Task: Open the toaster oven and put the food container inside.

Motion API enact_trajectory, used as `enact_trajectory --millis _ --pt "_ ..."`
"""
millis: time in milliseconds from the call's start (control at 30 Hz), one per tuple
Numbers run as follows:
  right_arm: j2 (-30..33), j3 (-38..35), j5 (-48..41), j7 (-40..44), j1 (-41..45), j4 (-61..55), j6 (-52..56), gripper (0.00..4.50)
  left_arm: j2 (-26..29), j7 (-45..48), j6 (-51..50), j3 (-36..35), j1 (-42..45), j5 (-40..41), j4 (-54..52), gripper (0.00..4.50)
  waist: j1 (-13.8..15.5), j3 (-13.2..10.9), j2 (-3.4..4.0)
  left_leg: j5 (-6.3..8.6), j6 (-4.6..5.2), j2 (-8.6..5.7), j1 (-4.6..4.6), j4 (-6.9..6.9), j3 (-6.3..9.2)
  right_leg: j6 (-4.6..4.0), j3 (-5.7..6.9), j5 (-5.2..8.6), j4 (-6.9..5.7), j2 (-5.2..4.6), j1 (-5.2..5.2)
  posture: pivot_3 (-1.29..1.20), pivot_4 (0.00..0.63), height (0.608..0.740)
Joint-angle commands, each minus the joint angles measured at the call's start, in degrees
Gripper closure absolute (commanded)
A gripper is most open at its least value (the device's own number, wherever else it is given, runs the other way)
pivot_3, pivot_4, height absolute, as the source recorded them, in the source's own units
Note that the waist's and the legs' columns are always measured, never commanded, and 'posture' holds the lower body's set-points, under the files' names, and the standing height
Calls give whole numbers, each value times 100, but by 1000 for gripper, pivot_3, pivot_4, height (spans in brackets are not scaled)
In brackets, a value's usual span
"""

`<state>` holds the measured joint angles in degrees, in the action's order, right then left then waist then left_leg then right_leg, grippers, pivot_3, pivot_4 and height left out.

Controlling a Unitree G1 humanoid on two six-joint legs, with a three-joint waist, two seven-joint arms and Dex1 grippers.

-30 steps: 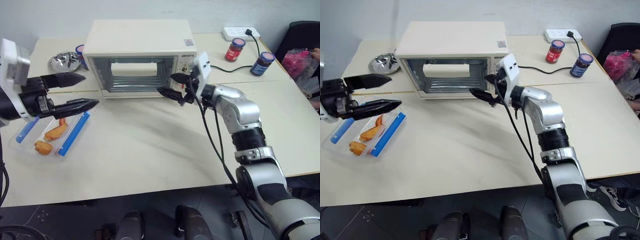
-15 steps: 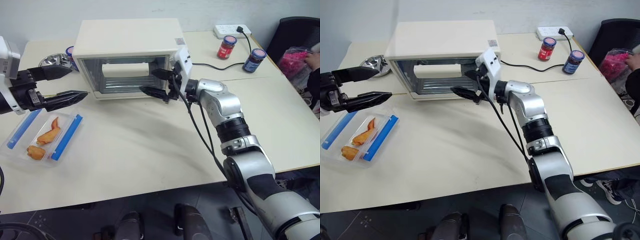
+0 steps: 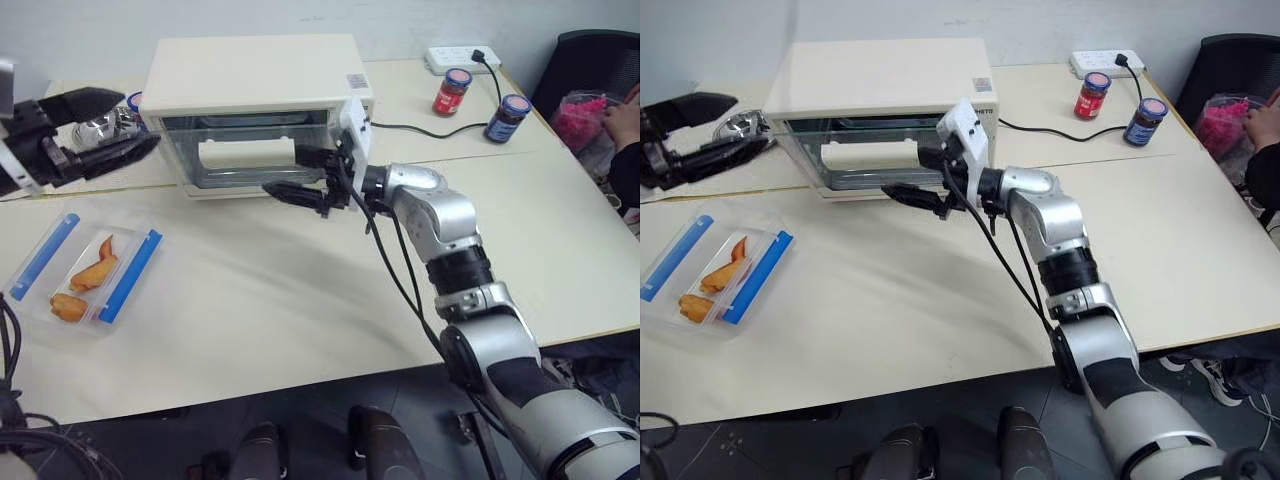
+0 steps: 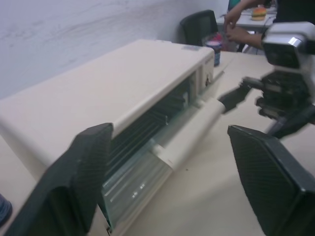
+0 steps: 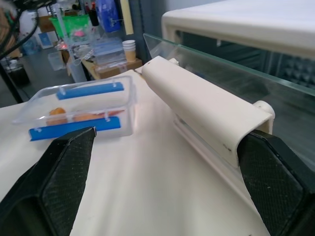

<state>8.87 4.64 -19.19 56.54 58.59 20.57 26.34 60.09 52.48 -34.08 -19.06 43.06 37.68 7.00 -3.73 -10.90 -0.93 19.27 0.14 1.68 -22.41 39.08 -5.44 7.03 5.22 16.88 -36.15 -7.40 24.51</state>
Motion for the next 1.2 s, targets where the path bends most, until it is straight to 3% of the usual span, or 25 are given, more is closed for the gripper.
enact_trajectory --millis 33,333,733,1033,1200 --pt "7 134 -332 231 -124 -1033 116 0 -54 -69 376 210 381 -421 289 1849 -35 0 0 0 0 0 0 0 -2 0 0 0 0 0 0 0 150 740" --pt "188 393 -374 228 -816 -1891 372 0 -427 328 1564 1360 958 -1779 1261 4468 -113 0 0 0 0 0 1 -1 -4 0 18 0 -4 -1 5 0 150 740" --pt "295 300 -266 -290 -1063 -2144 450 0 -687 871 2089 1729 1227 -2388 1727 4468 -91 0 -1 0 0 -2 -1 4 1 0 61 0 -8 -20 3 0 150 740" --pt "1619 -109 -505 -270 -1890 -3076 1035 0 -705 1108 1579 1620 803 -2176 873 4468 69 2 -3 1 1 -3 0 15 3 0 63 0 -15 -27 -2 0 150 740" --pt "2576 -728 -1453 102 -2560 -4189 1866 0 -587 1157 1167 1592 45 -2113 -64 4468 139 2 -3 1 2 -2 2 19 1 -1 61 0 -23 -28 -2 0 150 740"
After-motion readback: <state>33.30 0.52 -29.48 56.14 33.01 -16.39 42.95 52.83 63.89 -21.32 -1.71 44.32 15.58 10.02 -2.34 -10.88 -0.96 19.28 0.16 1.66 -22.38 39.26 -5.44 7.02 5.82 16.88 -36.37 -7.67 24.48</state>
